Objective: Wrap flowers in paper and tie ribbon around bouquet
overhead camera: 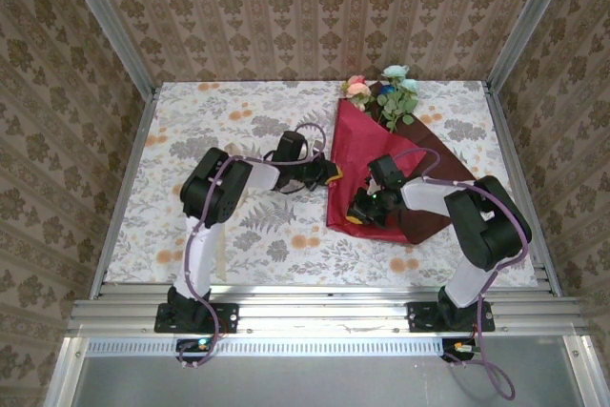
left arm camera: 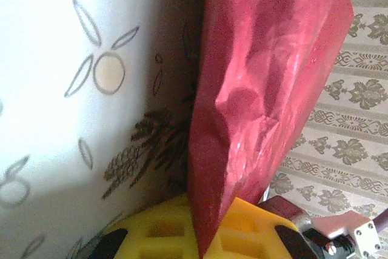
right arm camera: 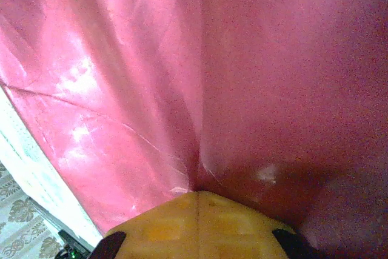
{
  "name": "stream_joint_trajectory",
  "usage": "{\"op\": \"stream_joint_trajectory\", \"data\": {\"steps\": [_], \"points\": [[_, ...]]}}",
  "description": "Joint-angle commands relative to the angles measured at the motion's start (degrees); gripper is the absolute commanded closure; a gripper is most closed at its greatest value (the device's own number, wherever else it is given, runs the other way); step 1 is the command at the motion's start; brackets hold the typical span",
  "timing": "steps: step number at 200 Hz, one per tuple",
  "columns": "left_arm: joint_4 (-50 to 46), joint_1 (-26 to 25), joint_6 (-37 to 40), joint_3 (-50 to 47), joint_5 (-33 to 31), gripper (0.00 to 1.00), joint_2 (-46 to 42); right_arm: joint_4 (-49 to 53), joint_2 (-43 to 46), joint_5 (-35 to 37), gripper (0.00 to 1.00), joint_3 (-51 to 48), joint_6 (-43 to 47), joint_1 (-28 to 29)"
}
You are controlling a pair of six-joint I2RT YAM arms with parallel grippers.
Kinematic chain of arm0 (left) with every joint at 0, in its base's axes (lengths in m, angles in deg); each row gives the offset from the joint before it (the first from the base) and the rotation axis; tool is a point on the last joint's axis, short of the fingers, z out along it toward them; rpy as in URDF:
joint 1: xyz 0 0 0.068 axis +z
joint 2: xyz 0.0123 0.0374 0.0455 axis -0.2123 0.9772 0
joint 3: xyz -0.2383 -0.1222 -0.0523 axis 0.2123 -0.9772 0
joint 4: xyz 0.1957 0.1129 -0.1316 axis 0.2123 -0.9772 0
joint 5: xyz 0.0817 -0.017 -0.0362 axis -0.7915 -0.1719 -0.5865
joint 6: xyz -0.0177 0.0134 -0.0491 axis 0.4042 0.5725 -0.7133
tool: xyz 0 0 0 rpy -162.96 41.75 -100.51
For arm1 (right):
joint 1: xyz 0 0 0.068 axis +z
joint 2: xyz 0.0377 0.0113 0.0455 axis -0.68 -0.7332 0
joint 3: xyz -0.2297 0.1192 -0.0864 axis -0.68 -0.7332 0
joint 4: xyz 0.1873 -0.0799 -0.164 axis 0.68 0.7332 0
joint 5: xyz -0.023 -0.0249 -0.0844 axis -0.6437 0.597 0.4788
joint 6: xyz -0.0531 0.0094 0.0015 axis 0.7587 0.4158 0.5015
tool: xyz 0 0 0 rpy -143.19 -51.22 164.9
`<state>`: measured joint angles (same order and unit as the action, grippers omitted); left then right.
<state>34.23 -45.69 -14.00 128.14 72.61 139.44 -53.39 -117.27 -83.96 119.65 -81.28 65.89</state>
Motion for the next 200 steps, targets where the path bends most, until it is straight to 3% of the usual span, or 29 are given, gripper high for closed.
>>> {"op": "stream_joint_trajectory", "data": {"steps": [1,10,21,68,86,98,108,118,155,200], "points": [[3.3,2.5,-1.5,4.4,-3.3,0.81,2.7,9.2,-4.6,3.6,1.0,-2.3,1.7,0.2],[3.9,2.7,-2.1,5.6,-3.3,0.82,3.8,9.3,-4.9,3.6,1.0,-2.1,1.8,0.2],[4.7,2.9,-2.8,7.2,-3.3,1.0,5.2,9.4,-5.2,3.5,1.0,-2.0,2.1,0.2],[5.3,3.9,-3.9,14.1,-3.8,0.97,9.7,11.0,-6.6,2.8,1.0,-0.6,4.4,0.2],[5.2,4.0,-4.2,16.8,-3.5,0.82,11.5,11.3,-6.9,2.5,1.0,-0.2,5.0,0.1],[5.0,4.2,-4.4,18.2,-3.4,0.8,12.4,11.4,-7.0,2.4,1.0,0.0,5.3,0.0],[4.6,4.2,-4.3,19.1,-3.3,0.83,13.0,11.5,-7.3,2.3,1.0,0.1,5.5,0.0],[4.8,4.2,-4.5,19.4,-3.3,1.0,13.4,11.8,-7.4,2.3,1.0,0.3,5.8,-0.1],[5.1,4.7,-3.8,14.9,-4.1,1.0,10.5,14.4,-7.4,2.5,1.0,1.8,9.0,-0.9],[8.0,5.1,-3.8,1.6,-6.0,1.0,2.1,26.5,-8.7,1.9,1.0,6.1,21.6,-0.4]]}}
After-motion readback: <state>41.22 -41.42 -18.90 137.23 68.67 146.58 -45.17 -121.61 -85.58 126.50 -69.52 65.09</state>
